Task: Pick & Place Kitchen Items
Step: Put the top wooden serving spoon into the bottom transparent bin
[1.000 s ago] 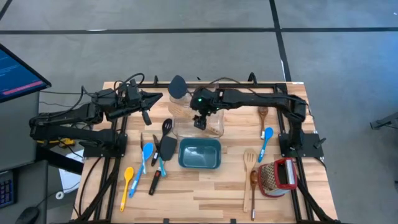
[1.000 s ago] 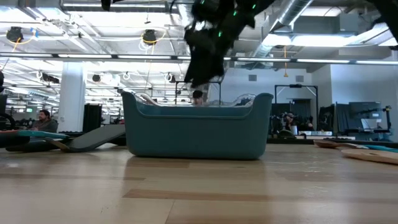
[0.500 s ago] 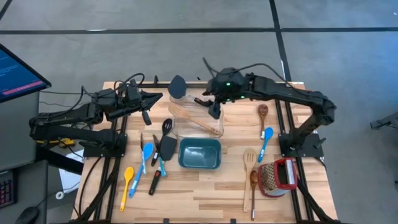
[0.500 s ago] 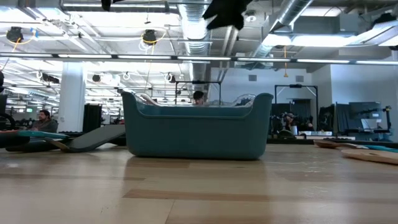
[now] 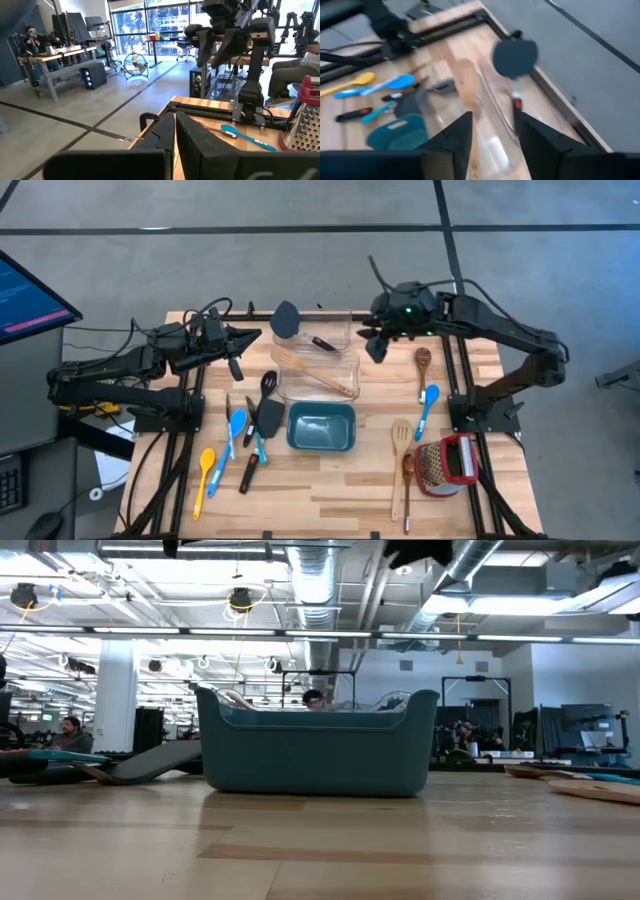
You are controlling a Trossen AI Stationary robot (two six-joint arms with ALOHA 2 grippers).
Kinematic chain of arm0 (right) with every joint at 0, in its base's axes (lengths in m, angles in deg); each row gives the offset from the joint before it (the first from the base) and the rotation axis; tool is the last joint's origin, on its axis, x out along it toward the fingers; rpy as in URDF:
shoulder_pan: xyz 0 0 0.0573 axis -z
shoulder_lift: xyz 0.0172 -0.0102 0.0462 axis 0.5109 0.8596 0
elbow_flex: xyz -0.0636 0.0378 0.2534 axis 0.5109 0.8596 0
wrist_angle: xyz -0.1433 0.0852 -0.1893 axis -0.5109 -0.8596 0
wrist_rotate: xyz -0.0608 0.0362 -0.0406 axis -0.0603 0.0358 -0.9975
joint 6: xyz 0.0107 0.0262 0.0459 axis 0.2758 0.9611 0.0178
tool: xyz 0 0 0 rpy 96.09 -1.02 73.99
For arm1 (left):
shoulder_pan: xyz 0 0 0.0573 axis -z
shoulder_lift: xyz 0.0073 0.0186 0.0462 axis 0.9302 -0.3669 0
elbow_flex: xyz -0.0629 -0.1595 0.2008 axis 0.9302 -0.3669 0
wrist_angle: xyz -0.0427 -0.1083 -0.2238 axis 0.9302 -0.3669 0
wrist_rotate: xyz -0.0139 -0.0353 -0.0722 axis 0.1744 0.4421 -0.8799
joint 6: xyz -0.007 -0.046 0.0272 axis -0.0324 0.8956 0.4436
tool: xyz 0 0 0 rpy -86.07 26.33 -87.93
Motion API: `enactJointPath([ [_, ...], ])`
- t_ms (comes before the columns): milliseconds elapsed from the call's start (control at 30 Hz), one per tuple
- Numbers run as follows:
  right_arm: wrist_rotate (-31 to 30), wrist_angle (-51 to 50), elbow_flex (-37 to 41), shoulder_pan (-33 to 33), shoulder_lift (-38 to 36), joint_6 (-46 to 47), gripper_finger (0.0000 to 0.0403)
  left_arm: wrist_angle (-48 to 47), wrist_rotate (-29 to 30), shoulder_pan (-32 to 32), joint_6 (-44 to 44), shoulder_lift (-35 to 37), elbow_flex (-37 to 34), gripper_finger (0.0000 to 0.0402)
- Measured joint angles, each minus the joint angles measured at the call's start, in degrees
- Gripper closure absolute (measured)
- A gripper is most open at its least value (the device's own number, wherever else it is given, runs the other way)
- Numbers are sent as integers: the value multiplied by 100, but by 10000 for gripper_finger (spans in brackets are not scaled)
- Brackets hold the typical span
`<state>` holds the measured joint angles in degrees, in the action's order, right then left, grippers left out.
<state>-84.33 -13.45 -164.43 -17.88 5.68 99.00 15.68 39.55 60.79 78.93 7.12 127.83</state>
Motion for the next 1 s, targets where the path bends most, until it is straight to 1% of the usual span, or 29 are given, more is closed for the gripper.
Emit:
enactJointPath([
  [167,-626,-573,1,0,-162,232,300,-1,0,0,-6,0,0,398],
  [267,-804,-825,1,6,-172,240,319,0,-2,-3,-13,0,0,398],
  [467,-809,-1128,3,57,-132,240,351,0,-4,-117,-16,0,0,398],
  [733,-802,-1131,1,85,6,237,397,-1,-9,-151,-16,0,0,398],
  [900,-714,-1334,3,77,45,-88,397,0,-11,-151,-16,0,0,398],
  [1000,-333,-1682,2,44,18,-90,396,4,-11,-151,-16,0,0,398],
])
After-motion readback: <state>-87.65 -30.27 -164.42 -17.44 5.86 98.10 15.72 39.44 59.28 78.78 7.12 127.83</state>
